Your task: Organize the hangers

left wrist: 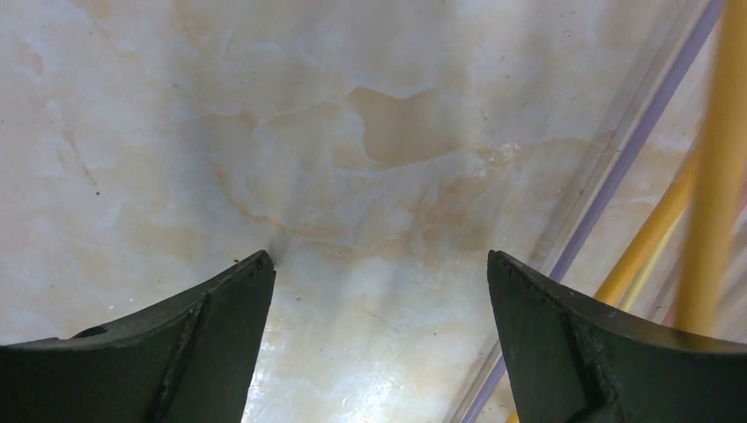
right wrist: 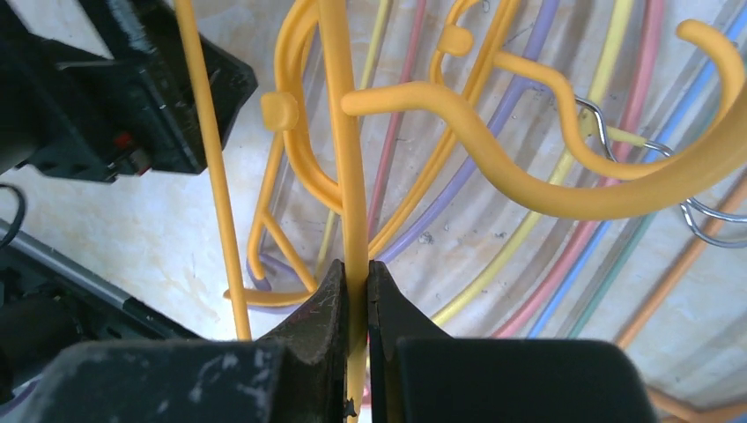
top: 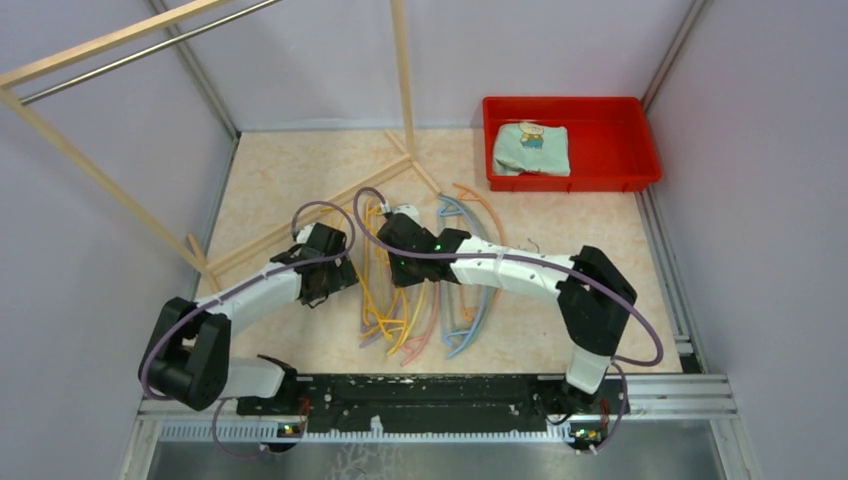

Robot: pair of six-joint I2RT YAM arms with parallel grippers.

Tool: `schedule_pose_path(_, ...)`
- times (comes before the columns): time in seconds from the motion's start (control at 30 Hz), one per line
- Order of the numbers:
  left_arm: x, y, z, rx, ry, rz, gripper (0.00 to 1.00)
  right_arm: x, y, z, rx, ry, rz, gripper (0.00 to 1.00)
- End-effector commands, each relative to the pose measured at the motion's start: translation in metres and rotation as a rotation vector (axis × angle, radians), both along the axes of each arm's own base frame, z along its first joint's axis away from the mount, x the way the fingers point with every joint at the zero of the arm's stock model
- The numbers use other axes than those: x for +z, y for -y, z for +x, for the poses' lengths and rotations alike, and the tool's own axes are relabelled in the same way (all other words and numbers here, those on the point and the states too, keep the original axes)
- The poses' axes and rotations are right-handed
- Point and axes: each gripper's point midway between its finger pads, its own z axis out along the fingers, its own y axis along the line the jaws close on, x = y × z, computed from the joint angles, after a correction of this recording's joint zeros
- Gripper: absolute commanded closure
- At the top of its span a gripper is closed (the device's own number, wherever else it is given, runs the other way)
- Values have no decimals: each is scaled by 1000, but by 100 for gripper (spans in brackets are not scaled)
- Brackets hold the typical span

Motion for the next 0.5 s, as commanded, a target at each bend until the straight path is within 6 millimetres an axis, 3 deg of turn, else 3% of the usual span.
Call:
schedule_pose_path(0.0, 11, 19, 23, -7, 38, -65, 5, 77, -30, -8, 98, 75, 187, 100)
schedule_pose_path(0.17, 15, 25, 35, -13, 55, -76, 6, 138, -50, -28, 227, 105, 394, 100)
schedule_pose_path(0.33, 16, 33, 45, -20, 59, -93, 6, 187, -69, -53, 382, 102, 581, 100)
schedule_pose_path(0.47, 17, 35, 52, -15, 62, -95, 7, 201, -72, -64, 441, 95, 637, 100)
